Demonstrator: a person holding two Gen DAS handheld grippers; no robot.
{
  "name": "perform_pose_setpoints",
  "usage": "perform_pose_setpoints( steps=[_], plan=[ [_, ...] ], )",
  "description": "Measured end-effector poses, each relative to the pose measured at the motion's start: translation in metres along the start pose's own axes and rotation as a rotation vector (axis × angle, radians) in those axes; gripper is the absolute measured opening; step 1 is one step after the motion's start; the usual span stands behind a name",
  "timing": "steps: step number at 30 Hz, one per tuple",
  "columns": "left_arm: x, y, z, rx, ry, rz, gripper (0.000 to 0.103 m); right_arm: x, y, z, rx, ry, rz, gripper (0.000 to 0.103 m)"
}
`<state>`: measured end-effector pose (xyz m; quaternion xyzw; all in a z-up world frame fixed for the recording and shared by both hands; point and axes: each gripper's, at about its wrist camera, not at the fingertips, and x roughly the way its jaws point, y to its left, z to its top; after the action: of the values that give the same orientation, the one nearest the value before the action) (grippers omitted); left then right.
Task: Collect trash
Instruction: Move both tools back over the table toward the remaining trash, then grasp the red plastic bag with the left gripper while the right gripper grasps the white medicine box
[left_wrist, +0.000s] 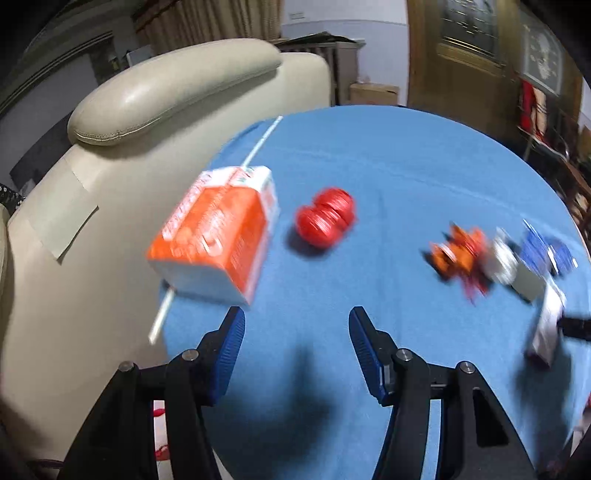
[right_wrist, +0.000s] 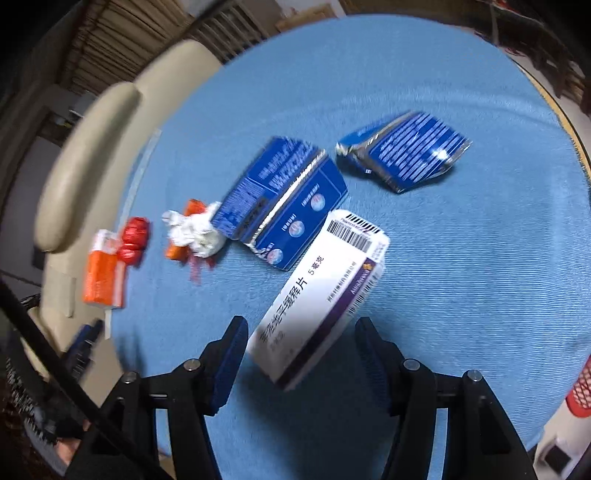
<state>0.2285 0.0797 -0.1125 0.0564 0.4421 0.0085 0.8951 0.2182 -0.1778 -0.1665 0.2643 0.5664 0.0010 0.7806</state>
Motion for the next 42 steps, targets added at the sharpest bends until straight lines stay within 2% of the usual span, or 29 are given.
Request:
perform_pose_setpoints(
  steps=[2,5,8,12,16,17,18,20,22,28,29,32,39,42],
  plan=[
    [0.010,0.003,0.016,-0.006,-0.005,-0.011,0.060,0.009,0.006,0.003,0.015,0.018,-0.037,0.064],
    [0.025,-0.003,0.044,0.014,-0.020,-0.053,0.068,0.018,0.018,0.007,0.034,0.014,-0.078,0.069],
    [0.044,-0.021,0.068,0.089,-0.023,-0.055,0.071,0.025,0.030,0.011,0.032,0.017,-0.150,0.069],
    [0.082,-0.034,0.085,0.146,0.057,0.000,0.072,0.037,0.050,0.011,-0.025,0.019,-0.243,0.074],
    [0.106,-0.030,0.082,0.121,0.129,-0.056,0.072,0.046,0.064,0.009,-0.082,0.009,-0.298,0.075],
    [0.109,-0.030,0.081,0.114,0.136,-0.063,0.069,0.047,0.065,0.007,-0.102,-0.004,-0.304,0.075],
    [0.111,-0.028,0.078,0.106,0.140,-0.082,0.057,0.048,0.067,0.006,-0.122,-0.015,-0.310,0.075],
    [0.112,-0.027,0.073,0.111,0.134,-0.096,0.057,0.047,0.064,0.001,-0.155,-0.024,-0.317,0.075],
    [0.109,-0.026,0.068,0.121,0.122,-0.098,0.055,0.041,0.054,-0.005,-0.173,-0.042,-0.308,0.067],
    [0.095,-0.025,0.052,0.110,0.110,-0.114,0.050,0.020,0.016,-0.023,-0.197,-0.072,-0.245,0.055],
    [0.094,-0.028,0.056,0.113,0.109,-0.115,0.050,0.016,0.009,-0.026,-0.191,-0.073,-0.229,0.055],
    [0.076,-0.038,0.040,0.121,0.096,-0.125,0.050,0.005,-0.012,-0.034,-0.180,-0.080,-0.198,0.054],
    [0.021,-0.069,-0.005,0.153,0.054,-0.218,0.050,-0.021,-0.061,-0.058,-0.148,-0.111,-0.125,0.054],
    [0.000,-0.088,-0.018,0.183,0.039,-0.236,0.050,-0.033,-0.072,-0.067,-0.140,-0.138,-0.091,0.054]
  ],
)
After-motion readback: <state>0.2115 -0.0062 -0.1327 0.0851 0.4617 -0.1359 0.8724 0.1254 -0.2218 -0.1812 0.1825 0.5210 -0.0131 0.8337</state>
